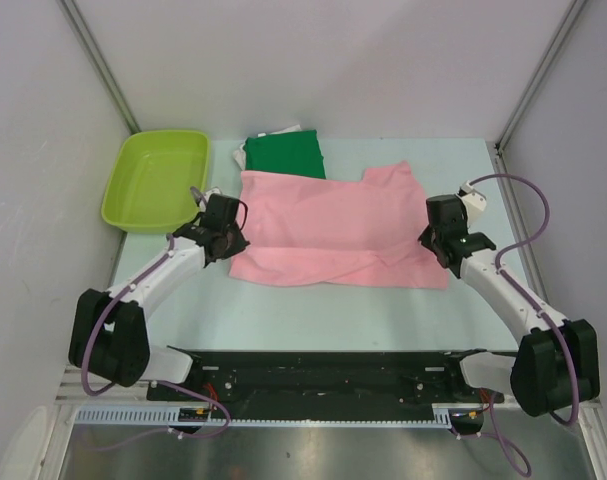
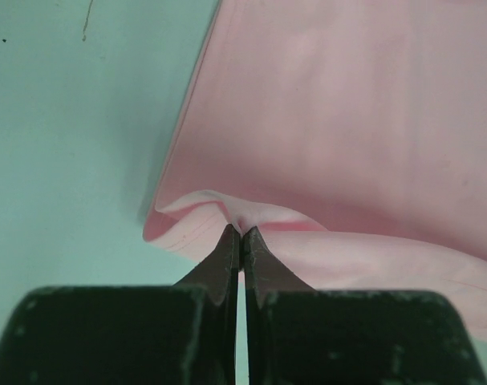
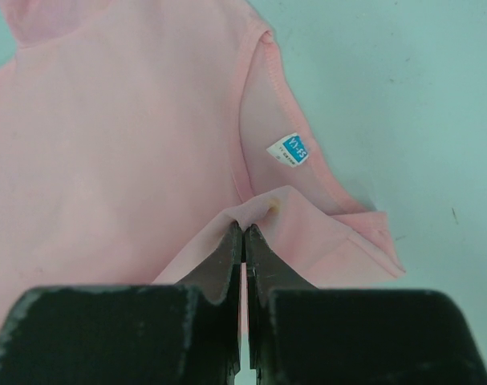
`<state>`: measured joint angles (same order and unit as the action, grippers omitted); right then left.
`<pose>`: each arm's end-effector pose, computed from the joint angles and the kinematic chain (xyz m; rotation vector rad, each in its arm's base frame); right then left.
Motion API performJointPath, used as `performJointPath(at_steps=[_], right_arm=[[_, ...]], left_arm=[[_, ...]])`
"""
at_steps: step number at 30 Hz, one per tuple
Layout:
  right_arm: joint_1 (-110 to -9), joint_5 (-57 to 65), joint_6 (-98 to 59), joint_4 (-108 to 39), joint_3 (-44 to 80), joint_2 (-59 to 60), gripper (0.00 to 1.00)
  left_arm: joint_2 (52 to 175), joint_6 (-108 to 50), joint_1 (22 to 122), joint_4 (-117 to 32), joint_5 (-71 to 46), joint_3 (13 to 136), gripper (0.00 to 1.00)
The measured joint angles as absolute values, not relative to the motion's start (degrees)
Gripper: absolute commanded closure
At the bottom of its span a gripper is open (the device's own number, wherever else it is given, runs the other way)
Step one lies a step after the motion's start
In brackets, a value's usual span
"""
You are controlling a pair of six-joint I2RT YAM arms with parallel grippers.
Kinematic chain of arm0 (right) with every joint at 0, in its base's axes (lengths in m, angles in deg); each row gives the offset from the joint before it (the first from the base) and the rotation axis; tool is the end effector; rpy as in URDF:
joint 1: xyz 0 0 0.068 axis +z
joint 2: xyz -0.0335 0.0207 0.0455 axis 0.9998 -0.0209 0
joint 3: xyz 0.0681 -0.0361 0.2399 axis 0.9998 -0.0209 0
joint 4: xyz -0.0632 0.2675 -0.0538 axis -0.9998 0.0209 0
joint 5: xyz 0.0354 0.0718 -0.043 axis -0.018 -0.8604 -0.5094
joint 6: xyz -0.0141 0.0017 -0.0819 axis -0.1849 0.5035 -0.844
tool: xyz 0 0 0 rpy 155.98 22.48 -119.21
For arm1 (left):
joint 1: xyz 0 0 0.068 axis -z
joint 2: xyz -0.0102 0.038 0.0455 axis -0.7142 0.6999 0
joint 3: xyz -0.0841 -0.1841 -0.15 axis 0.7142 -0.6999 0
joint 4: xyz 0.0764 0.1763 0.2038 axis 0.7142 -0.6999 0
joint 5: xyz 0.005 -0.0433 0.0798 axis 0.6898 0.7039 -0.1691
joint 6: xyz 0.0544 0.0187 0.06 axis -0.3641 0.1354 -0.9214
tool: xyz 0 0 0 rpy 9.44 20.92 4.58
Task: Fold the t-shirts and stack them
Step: Fold the tshirt
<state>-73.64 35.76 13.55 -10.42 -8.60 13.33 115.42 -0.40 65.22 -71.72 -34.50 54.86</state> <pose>0.2983 0.0496 0.2096 0.6815 2.1533 0.0051 0.3079 -0.0916 0.1798 -0.5441 2.3891 -0.1678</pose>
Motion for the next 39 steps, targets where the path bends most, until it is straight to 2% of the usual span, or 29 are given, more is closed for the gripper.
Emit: performJointPath(at_steps=[13, 34, 35, 37, 38, 39], right_arm=[[-74.41, 33.37, 12.41, -16.41, -3.07, 1.46, 1.0], [-74.43, 32.41, 12.22, -19.41, 2.26, -7.81, 1.0], [-74.45, 32.41, 12.22, -19.6, 2.83, -8.51, 0.93], [-74.54, 32.54, 12.17, -20.67, 4.38, -10.6, 0.71], [-74.61, 32.7, 11.91, -21.5, 5.25, -11.85, 0.42], [-74.69, 32.78, 11.96, -22.38, 5.69, -12.72, 0.23]], left_arm=[[122.24, 0.56, 63.43, -69.18, -35.81, 57.27, 1.0], [126.67, 1.67, 61.94, -68.74, -35.99, 58.29, 1.0], [127.02, 1.69, 61.9, -68.72, -36.12, 58.54, 0.99], [127.88, 1.91, 61.87, -68.5, -36.56, 59.23, 0.95], [128.27, 2.15, 61.87, -68.35, -36.91, 59.61, 0.88], [128.51, 2.22, 61.85, -68.28, -37.15, 59.87, 0.74]])
